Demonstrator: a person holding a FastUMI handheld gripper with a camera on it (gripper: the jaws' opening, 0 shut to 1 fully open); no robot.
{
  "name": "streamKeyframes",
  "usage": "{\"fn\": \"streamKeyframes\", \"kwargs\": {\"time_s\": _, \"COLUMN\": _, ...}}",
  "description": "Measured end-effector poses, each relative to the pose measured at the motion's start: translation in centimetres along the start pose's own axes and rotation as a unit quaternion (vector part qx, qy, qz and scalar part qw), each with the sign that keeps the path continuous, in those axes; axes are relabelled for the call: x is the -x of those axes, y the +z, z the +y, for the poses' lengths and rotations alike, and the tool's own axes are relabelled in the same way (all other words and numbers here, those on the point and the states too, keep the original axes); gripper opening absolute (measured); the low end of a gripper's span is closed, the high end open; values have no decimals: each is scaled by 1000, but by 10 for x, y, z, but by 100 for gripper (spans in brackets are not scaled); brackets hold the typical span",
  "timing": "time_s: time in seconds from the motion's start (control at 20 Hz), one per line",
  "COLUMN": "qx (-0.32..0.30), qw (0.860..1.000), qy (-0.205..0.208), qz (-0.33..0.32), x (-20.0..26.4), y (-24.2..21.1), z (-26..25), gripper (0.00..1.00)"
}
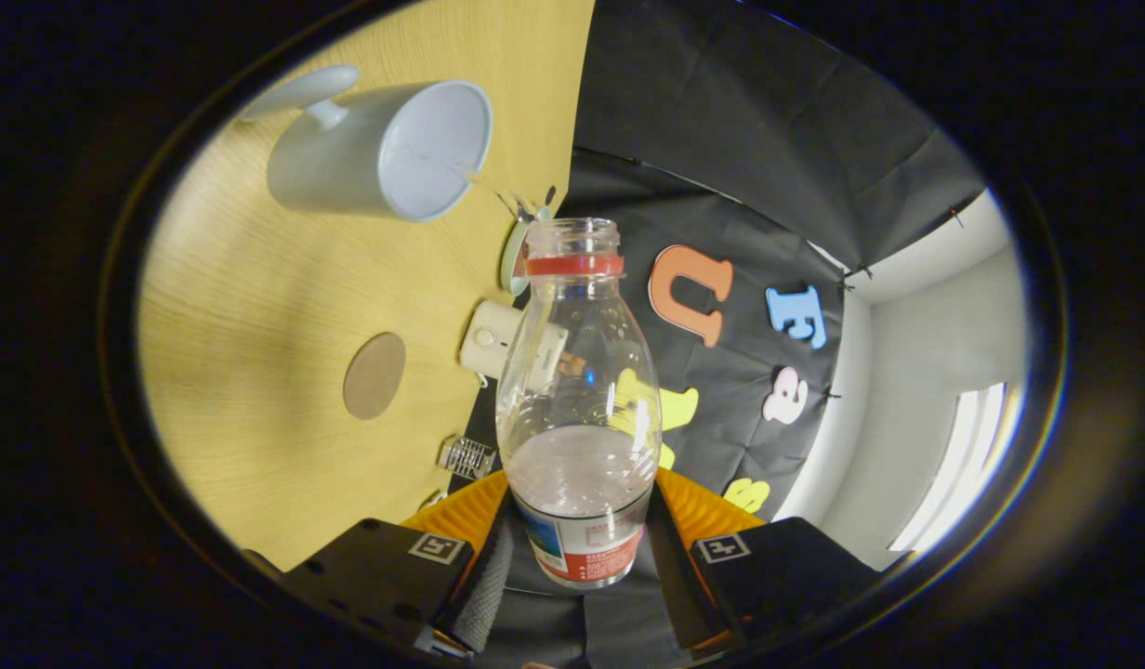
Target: Take the bottle from table, then pour the juice into the cup, finally place the bottle on the coaster
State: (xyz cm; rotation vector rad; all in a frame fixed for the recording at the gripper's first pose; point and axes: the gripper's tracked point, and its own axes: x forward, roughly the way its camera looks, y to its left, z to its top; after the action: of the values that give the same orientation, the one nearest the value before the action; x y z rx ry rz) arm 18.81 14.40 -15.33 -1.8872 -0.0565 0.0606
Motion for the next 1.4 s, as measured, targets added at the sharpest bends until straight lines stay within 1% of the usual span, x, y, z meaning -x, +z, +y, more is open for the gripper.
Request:
{"fn": "streamKeyframes", "kwargs": {"time_s": 0.45, "qx": 30, "qw": 999, "qy": -15, "qz": -16, "x": -2, "y": 4, "z": -8, "gripper": 76}}
{"fn": "streamKeyframes", "kwargs": {"time_s": 0.75, "qx": 57, "qw": 998, "qy": -15, "qz": -19, "x": -4, "y": 4, "z": -18, "gripper": 76}}
{"fn": "streamKeyframes", "kwargs": {"time_s": 1.4, "qx": 87, "qw": 996, "qy": -15, "qz": -25, "x": -7, "y": 8, "z": -26, "gripper": 75}}
